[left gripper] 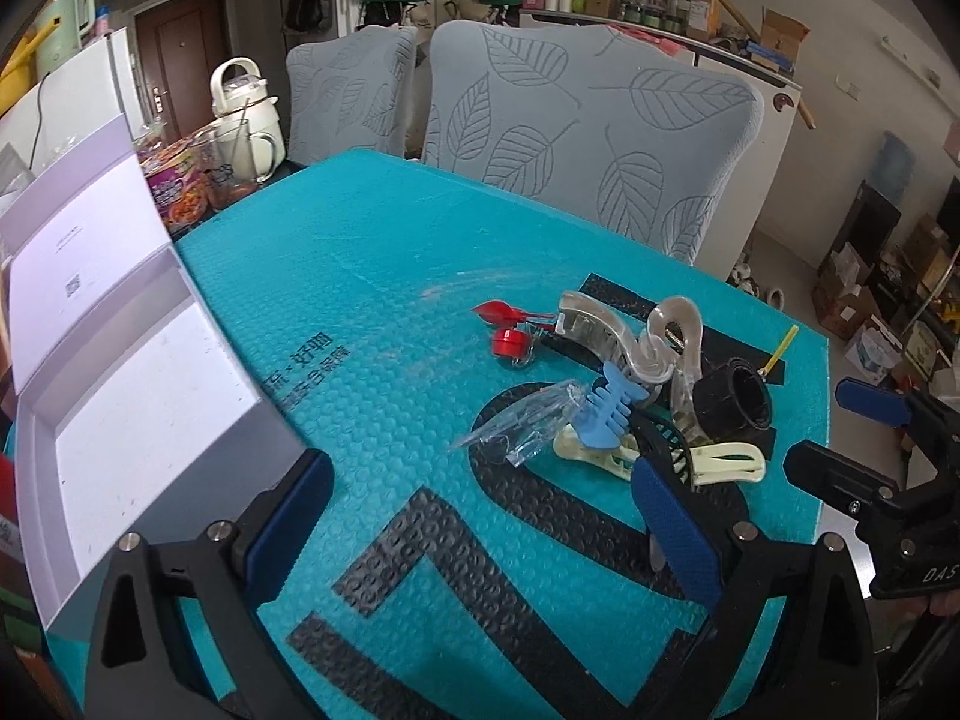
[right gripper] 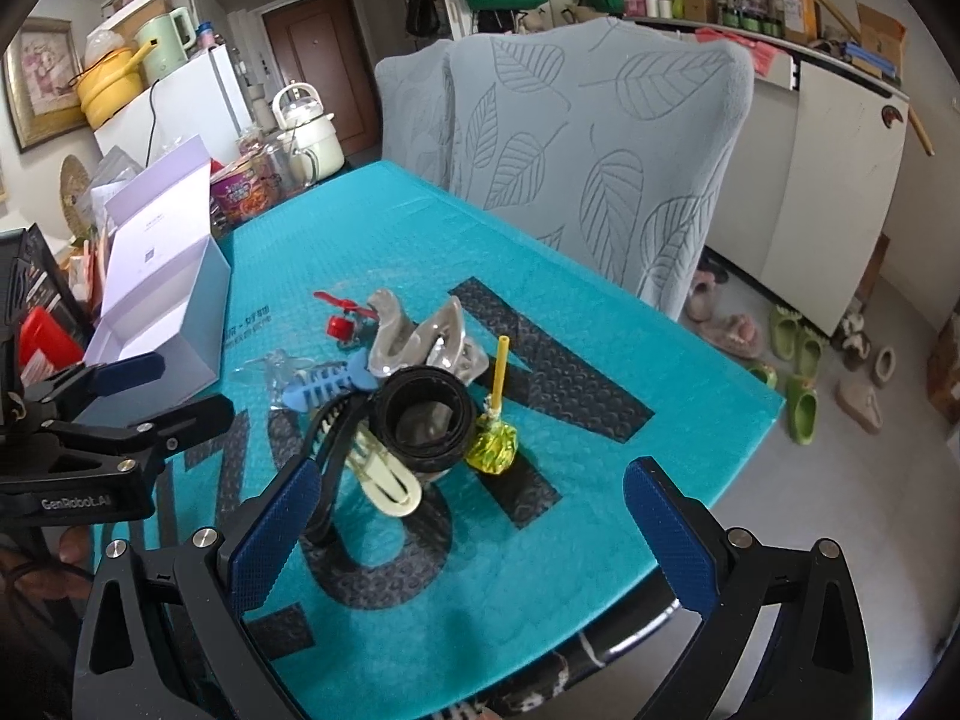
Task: Organize rigid objects
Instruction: 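Grasp the clear plastic piece with the left gripper while the right gripper grasps the small black block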
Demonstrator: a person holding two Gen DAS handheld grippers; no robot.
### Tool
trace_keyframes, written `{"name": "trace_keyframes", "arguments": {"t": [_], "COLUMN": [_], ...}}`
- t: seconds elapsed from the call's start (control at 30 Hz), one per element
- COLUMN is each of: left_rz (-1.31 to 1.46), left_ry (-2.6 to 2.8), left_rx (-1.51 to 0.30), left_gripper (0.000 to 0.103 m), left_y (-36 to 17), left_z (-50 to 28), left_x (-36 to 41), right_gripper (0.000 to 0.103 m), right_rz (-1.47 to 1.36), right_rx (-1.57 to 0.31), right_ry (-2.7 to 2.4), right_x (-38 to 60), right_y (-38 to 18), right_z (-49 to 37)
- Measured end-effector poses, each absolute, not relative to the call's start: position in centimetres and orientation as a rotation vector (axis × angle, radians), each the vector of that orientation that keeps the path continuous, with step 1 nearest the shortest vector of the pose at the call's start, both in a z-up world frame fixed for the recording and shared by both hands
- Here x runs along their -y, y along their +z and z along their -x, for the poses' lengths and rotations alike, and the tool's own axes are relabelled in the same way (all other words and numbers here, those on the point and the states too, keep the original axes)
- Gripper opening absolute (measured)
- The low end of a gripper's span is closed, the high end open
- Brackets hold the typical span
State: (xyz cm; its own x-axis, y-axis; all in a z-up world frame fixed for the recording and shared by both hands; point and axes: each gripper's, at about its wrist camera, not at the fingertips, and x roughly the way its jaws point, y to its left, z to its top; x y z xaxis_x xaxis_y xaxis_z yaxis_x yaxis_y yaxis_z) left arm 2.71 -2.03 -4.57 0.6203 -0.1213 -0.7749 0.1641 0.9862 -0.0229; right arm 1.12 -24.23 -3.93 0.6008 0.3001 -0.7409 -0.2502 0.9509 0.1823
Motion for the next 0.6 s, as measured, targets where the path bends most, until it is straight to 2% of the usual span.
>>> {"name": "trace_keyframes", "arguments": {"t": [0.07, 0.2, 0.37, 0.57, 0.6], "left_rz": [-0.061, -0.074, -0.105, -0.182, -0.193], "left_ry": [-0.178, -0.228, -0.33, -0.413, -0.42], "left_rx": [-0.896, -0.913, -0.916, -0.866, -0.863], "left_gripper": [0.093, 0.084, 0.073, 0.05, 0.042], "left_y": [-5.1, -6.2, -7.0, -7.2, -7.3], "left_z": [-3.3, -4.5, -5.3, -5.2, -5.2], "left_x": [2.1, 2.3, 3.0, 4.0, 4.2], "right_gripper": [0.102, 0.094, 0.093, 0.093, 0.093], "right_rz": [-0.069, -0.083, -0.085, -0.075, -0.073], "right_rx": [-0.877, -0.891, -0.891, -0.894, -0.895], "right_ry": [0.327, 0.36, 0.382, 0.382, 0.381], "right_x": [24.3, 24.2, 24.2, 24.4, 24.4], "right_y": [-4.4, -4.9, -5.0, -5.3, -5.3], "right_z": [-1.6, -2.5, -3.0, -3.4, -3.5]}}
